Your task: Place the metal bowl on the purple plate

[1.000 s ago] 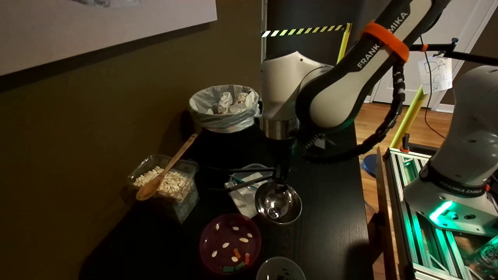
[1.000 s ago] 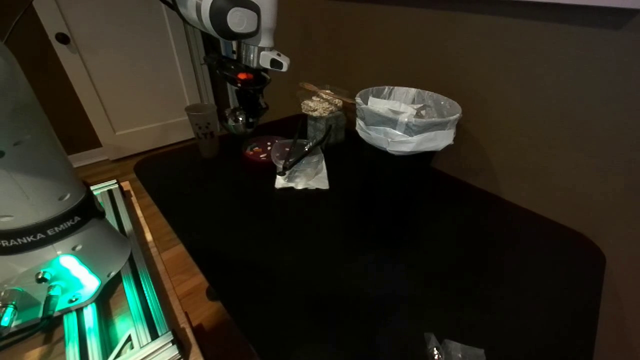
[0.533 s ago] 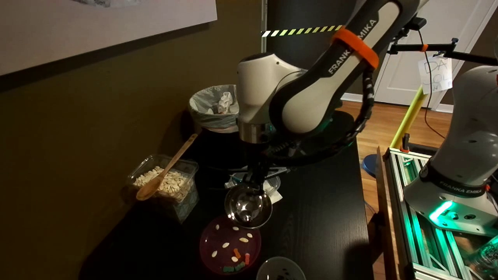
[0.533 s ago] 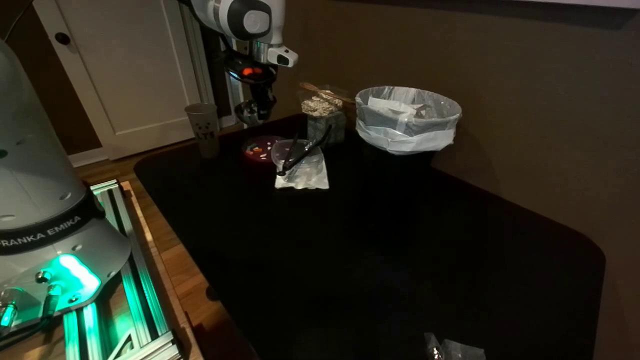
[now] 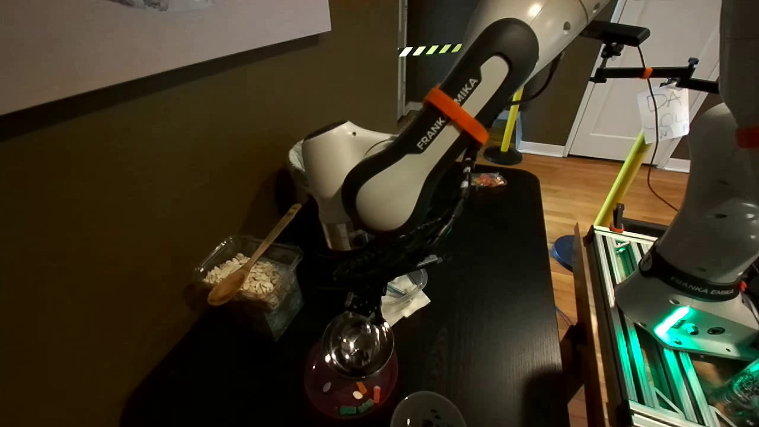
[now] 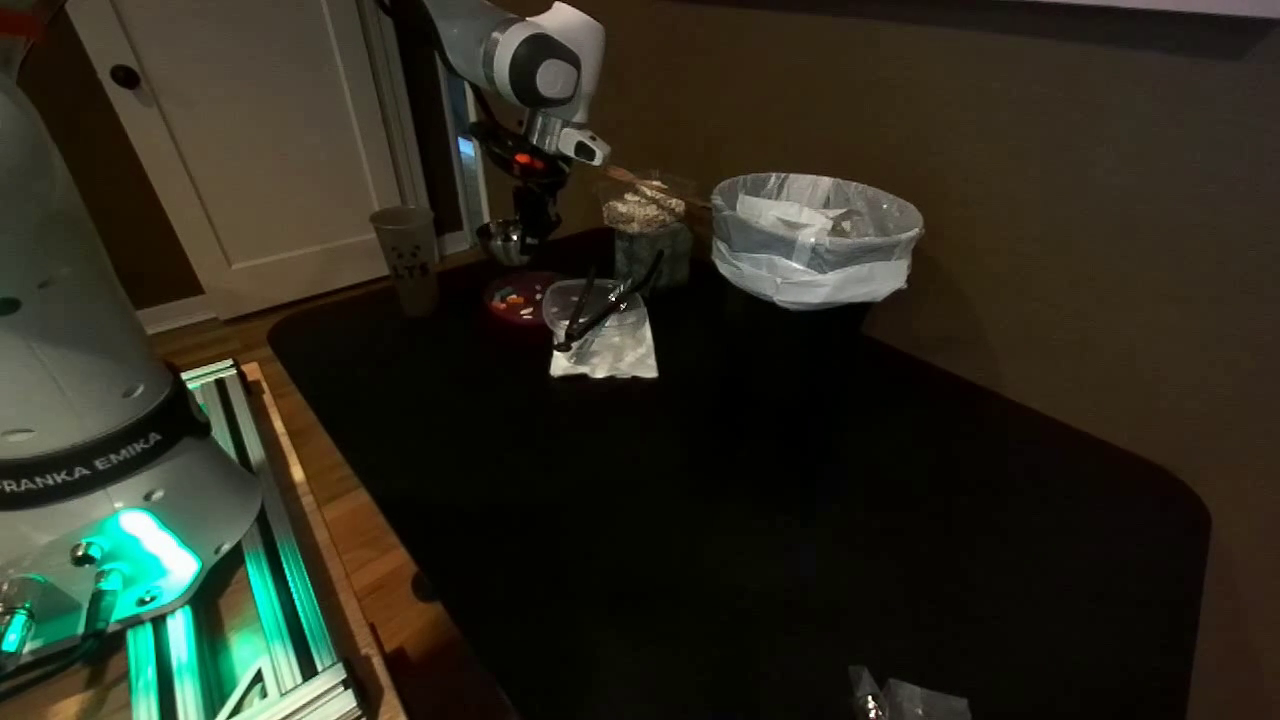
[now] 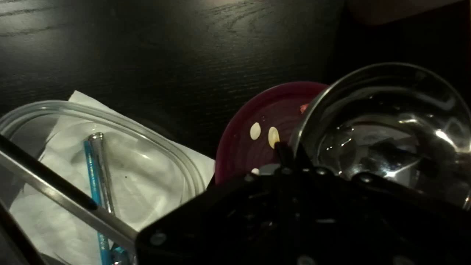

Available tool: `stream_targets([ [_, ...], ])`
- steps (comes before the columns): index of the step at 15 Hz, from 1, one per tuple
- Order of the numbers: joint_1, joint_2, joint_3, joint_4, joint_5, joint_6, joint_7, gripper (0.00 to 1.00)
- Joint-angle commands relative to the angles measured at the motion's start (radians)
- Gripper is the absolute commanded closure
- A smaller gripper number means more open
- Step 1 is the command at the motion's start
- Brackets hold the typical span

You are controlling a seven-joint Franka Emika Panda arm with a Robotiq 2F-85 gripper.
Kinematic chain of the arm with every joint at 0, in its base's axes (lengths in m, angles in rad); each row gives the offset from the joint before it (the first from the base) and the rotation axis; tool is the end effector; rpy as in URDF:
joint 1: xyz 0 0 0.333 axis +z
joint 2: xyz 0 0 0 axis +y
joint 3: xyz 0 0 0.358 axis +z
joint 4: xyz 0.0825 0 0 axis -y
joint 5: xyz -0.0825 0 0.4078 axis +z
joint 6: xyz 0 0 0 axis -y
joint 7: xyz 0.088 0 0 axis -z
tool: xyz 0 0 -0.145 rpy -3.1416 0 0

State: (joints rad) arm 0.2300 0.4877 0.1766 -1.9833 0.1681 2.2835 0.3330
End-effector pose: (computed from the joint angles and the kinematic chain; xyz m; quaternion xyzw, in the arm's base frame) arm 0.5662 0.2526 0.1892 -0.9903 0.0302 0.1215 0.0602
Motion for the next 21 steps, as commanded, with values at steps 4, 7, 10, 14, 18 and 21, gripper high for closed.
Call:
stream_targets([
  [4,0.003,0.174,-0.013,0.172,0.0,-0.023,-0.082,0.99],
  [7,0.005,0.22,-0.031,0.216,-0.007,-0.031,-0.081,0.99],
  [10,0.006,0.257,-0.043,0.238,-0.012,-0.025,-0.092,0.99],
  [14,0.003,0.282,-0.046,0.242,-0.009,-0.03,-0.1,0.99],
  [18,0.011,0.26,-0.047,0.204,-0.02,0.004,-0.115,0.71],
  [21,0.018,0.199,-0.048,0.144,-0.031,0.004,-0.121,0.49],
])
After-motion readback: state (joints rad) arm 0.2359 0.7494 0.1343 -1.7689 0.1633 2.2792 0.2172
